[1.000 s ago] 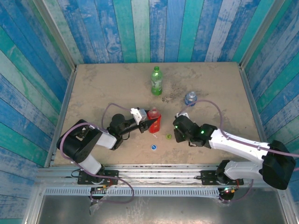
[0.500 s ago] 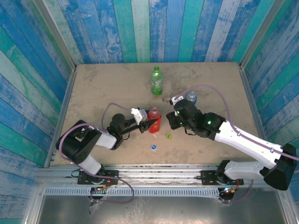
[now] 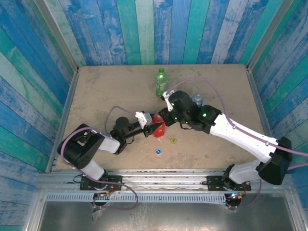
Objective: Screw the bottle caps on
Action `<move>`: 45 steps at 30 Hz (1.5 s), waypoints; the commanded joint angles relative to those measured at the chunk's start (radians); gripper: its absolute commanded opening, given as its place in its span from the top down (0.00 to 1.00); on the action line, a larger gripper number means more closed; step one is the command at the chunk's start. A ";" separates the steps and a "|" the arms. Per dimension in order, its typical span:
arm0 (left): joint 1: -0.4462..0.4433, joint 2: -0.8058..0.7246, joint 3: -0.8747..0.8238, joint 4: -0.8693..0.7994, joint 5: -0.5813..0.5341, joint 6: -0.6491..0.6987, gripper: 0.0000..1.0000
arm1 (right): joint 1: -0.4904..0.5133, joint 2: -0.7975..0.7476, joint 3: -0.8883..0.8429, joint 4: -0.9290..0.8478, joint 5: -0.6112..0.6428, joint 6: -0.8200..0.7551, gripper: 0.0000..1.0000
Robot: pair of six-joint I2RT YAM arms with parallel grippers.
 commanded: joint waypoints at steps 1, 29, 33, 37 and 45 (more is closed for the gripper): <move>-0.008 -0.009 0.011 -0.045 0.025 0.007 0.51 | 0.000 0.027 0.030 -0.025 -0.031 -0.032 0.70; -0.008 -0.022 0.011 -0.066 0.013 0.009 0.51 | 0.012 0.219 0.207 -0.318 -0.060 -0.140 0.70; -0.008 -0.015 0.010 -0.053 0.011 -0.002 0.51 | 0.022 0.244 0.228 -0.343 -0.029 -0.149 0.70; -0.007 -0.013 0.012 -0.051 0.011 -0.010 0.51 | 0.029 0.262 0.244 -0.356 -0.023 -0.152 0.70; -0.007 -0.011 0.012 -0.054 0.012 -0.013 0.51 | 0.034 0.271 0.265 -0.359 -0.006 -0.152 0.68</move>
